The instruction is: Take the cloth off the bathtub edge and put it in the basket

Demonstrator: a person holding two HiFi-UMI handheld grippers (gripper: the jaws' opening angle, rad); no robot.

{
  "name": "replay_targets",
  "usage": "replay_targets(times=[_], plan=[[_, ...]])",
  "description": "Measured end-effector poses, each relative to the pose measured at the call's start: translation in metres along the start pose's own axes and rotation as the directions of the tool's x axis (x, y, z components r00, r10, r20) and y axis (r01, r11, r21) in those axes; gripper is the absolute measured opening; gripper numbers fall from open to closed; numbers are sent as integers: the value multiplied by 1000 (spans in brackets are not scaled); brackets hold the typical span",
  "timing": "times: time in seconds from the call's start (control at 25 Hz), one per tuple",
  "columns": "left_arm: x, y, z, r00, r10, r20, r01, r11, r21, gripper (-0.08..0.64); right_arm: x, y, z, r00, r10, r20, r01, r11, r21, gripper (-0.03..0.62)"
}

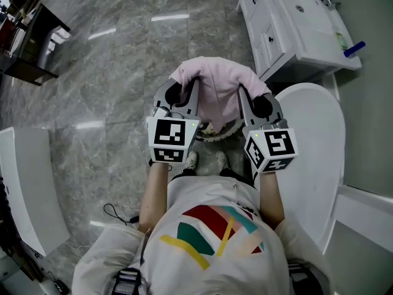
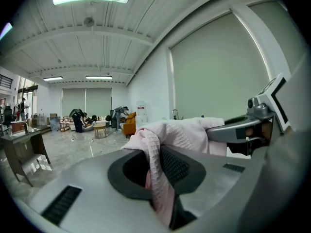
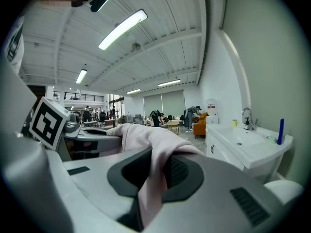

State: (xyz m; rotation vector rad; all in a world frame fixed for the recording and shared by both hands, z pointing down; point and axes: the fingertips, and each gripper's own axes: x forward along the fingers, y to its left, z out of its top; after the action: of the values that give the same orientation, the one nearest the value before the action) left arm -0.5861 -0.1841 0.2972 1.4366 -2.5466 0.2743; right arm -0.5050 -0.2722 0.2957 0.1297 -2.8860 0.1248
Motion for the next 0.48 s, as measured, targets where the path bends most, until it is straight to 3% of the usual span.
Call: replay_targets(times=[0.2,0.48], plan=[[20,-12,-48,993,-26,-115,23,999,-28,64,9,-14,-49,992,-35,-123,35,999,-3,57],[37,-22,-119,961,-53,-272,37,997,-62,64,17,-19,-117,956,-34,-290,50,998,48,57]])
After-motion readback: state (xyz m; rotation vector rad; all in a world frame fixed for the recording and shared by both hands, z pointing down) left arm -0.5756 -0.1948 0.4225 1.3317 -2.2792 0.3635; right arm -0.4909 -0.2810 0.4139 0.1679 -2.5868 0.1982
